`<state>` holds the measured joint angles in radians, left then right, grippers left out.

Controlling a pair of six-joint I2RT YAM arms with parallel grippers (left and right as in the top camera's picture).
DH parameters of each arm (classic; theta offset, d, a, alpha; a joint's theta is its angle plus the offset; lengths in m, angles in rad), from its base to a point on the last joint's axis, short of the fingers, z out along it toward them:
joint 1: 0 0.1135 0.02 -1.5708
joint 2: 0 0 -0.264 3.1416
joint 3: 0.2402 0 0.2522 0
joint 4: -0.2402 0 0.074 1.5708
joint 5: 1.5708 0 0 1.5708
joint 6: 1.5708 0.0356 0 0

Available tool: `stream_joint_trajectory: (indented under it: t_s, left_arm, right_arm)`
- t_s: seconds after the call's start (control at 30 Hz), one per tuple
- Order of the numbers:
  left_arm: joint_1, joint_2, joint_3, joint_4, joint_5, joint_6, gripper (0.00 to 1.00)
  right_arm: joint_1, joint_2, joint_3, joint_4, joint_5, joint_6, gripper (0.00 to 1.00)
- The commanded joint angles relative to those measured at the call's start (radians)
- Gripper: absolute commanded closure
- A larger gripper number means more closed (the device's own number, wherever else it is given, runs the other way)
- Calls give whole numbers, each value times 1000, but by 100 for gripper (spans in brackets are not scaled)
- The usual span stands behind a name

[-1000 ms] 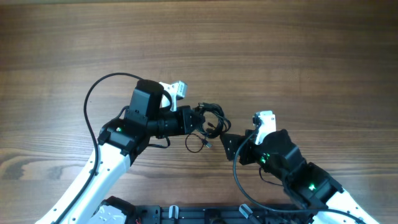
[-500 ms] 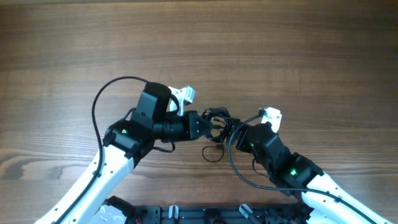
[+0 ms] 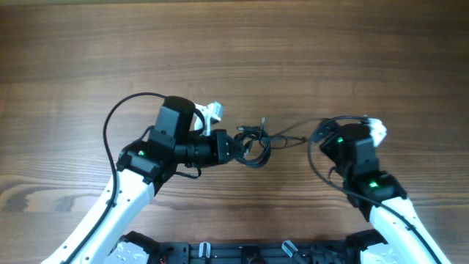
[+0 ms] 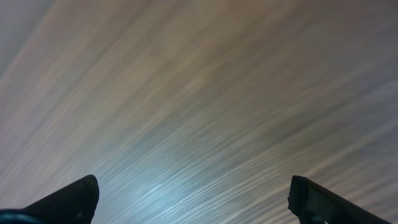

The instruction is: Untangle cables

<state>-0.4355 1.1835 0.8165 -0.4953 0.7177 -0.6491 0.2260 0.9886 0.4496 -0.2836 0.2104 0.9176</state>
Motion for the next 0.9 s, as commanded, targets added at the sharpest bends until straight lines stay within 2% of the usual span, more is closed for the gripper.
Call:
stream_joint_trajectory:
  t_s: [0.0,0.13,0.2,0.3,0.37,0.43,0.57,0.67,0.73,0.8,0.87]
  left_arm:
    - [38,-15,12,23,26,16,96]
    - [45,-15,12,101,25,16,96]
    - [45,-15,12,130,18,16,96]
    - [45,-15,12,151,-34,10,96]
    - [46,-15,12,153,-97,-37,96]
    - [46,-15,12,153,-195,-184,96]
    - [40,-4,12,176,-337,-719,96]
    - [19,17,12,227,-375,-1032,96]
    - [2,37,12,281,-379,-1156,96]
    - [-12,53,12,321,-380,-1209,96]
    - [-28,71,12,343,-379,-1246,96]
  right_arm:
    - [-105,3,11,-33,-22,-34,0]
    - [-154,3,10,-38,-136,-101,0]
    - [-155,3,11,-50,-130,-107,0]
    - [-155,3,11,-71,-134,-107,0]
    - [-155,3,11,-84,-143,-108,0]
    - [-155,3,11,-72,-232,-136,0]
    - [-154,4,10,25,-684,-312,1]
    - [-154,4,10,54,-822,-352,0]
    - [-154,5,10,28,-791,-331,0]
    - [-154,5,10,14,-800,-320,0]
    - [-154,5,10,17,-896,-320,0]
